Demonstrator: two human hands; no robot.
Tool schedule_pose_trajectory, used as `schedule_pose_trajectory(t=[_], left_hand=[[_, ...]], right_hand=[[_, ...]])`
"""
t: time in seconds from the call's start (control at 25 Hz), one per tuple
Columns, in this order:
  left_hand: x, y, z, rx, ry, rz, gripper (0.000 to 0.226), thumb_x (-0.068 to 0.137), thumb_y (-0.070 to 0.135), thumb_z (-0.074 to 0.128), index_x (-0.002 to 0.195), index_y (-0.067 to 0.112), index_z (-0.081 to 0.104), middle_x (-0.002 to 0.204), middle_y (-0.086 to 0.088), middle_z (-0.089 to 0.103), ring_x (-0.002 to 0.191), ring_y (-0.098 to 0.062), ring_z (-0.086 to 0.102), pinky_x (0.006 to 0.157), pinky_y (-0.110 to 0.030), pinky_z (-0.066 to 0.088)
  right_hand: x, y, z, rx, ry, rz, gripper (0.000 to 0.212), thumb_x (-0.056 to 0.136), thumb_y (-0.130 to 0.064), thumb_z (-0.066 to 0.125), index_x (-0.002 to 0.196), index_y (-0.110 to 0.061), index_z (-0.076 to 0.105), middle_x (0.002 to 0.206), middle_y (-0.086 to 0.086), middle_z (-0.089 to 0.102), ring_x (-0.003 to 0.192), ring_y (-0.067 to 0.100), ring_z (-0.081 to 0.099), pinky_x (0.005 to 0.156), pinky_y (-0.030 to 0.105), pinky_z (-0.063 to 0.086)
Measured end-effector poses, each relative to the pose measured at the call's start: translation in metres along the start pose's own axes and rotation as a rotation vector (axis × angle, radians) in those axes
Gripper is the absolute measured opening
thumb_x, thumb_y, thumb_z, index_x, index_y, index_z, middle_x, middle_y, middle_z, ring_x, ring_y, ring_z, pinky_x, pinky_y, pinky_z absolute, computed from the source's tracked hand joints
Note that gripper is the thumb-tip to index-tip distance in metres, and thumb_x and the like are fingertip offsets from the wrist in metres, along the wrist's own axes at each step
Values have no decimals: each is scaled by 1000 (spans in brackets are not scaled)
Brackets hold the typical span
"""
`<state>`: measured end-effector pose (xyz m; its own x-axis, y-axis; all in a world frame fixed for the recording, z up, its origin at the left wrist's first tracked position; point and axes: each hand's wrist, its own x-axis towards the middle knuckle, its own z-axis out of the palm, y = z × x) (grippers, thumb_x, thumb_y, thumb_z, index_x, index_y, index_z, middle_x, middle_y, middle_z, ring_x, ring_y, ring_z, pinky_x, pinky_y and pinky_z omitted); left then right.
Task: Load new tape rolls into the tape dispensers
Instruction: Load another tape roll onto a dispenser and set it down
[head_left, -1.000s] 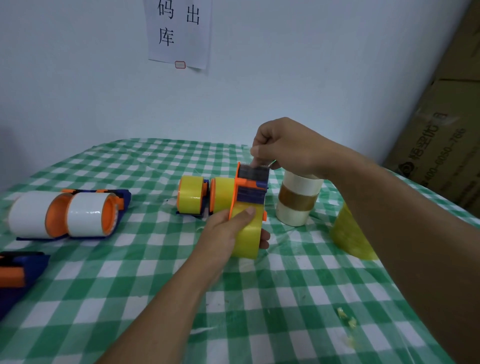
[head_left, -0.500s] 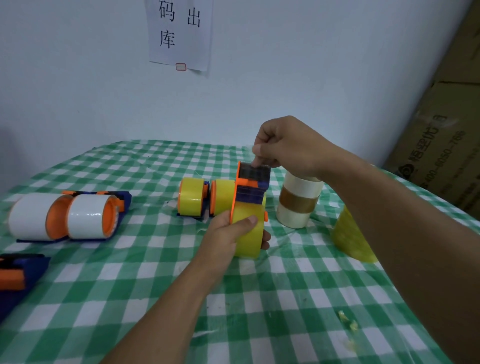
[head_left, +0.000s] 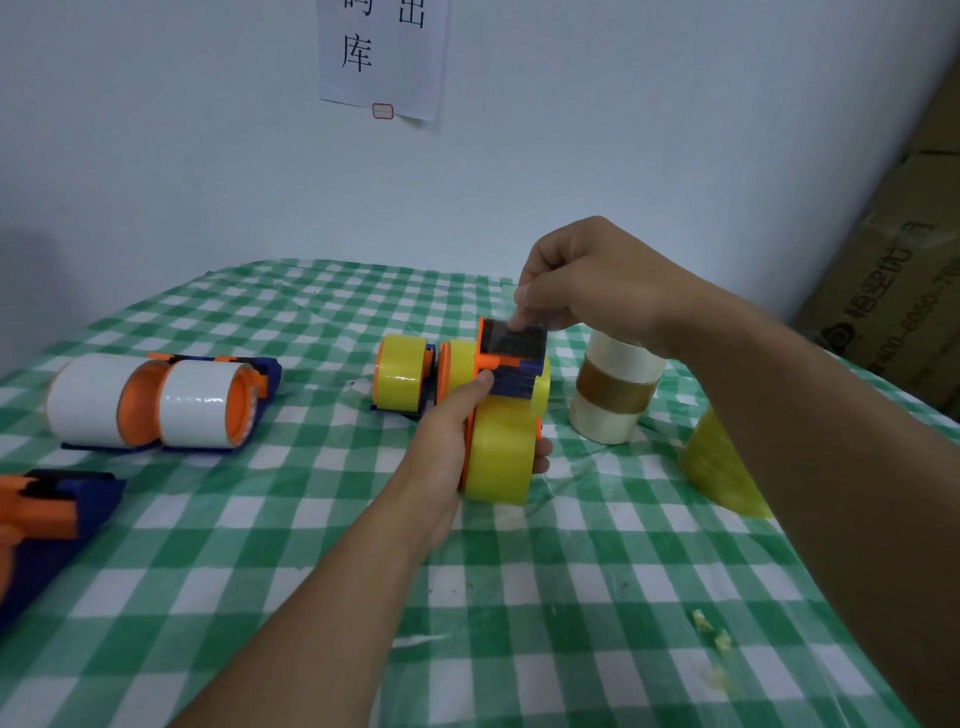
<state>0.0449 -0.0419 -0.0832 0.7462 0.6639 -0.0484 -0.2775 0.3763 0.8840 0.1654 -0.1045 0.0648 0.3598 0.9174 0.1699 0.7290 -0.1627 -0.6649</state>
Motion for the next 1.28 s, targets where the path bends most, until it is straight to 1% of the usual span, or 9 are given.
schedule_pose_trajectory(t=[0.2, 0.4, 0.52, 0.6, 0.72, 0.84, 1.0, 1.16, 1.28], left_hand=[[-2, 1, 3, 25, 69, 19, 37, 100, 37, 52, 104, 6, 71, 93, -28, 73, 78, -39, 70, 75, -51, 59], [-4, 4, 4, 49, 92, -16, 38, 99, 40, 54, 94, 8, 73, 83, -23, 73, 68, -34, 69, 60, -40, 60], [-5, 5, 4, 69, 94, -57, 43, 98, 43, 55, 97, 4, 73, 82, -24, 73, 61, -31, 69, 51, -33, 56], [-5, 5, 4, 72, 103, -73, 42, 97, 43, 57, 97, 4, 74, 81, -24, 73, 60, -31, 68, 50, -32, 55], [-4, 4, 3, 80, 113, -80, 41, 96, 42, 58, 92, 5, 74, 80, -23, 73, 61, -31, 68, 52, -33, 56], [-4, 4, 2, 75, 113, -97, 43, 95, 42, 59, 93, 2, 75, 82, -23, 73, 64, -31, 68, 57, -35, 57], [-2, 1, 1, 63, 104, -93, 47, 95, 43, 59, 109, 0, 70, 87, -23, 73, 65, -32, 67, 56, -36, 55], [-3, 0, 2, 59, 82, -107, 51, 98, 45, 52, 112, -2, 70, 85, -22, 72, 62, -30, 66, 53, -33, 54], [-4, 0, 4, 64, 78, -107, 52, 100, 44, 48, 111, -1, 70, 83, -21, 72, 61, -29, 66, 50, -32, 54]], right_hand=[[0, 0, 10, 42, 94, 50, 19, 84, -2, 61, 91, 16, 62, 76, 13, 77, 92, 32, 74, 93, 55, 56], [-1, 1, 18, 26, 182, 33, 15, 79, -8, 61, 73, 6, 62, 63, 5, 74, 88, 32, 74, 86, 59, 57], [-2, 3, 22, 12, 196, 14, 18, 78, -11, 61, 65, -1, 55, 56, 0, 71, 80, 25, 76, 83, 53, 60], [-4, 2, 24, 11, 199, 16, 26, 79, -11, 61, 58, -10, 45, 43, -7, 62, 79, 23, 76, 73, 43, 55], [-6, 1, 26, 4, 214, 21, 31, 79, -12, 61, 56, -14, 41, 36, -9, 53, 81, 25, 76, 69, 42, 51], [-7, 1, 27, -9, 218, 22, 30, 77, -12, 60, 55, -15, 40, 37, -8, 54, 80, 25, 76, 68, 42, 51], [-7, 2, 25, -71, 241, 6, 24, 75, -14, 61, 56, -12, 47, 50, -2, 68, 75, 22, 75, 70, 47, 58], [-4, 4, 26, -153, 259, -21, 18, 76, -16, 62, 63, -7, 54, 63, 1, 73, 68, 21, 68, 62, 40, 52], [-1, 7, 23, -189, 224, -35, 14, 80, -12, 60, 75, 0, 64, 70, 1, 75, 65, 15, 66, 71, 42, 58]])
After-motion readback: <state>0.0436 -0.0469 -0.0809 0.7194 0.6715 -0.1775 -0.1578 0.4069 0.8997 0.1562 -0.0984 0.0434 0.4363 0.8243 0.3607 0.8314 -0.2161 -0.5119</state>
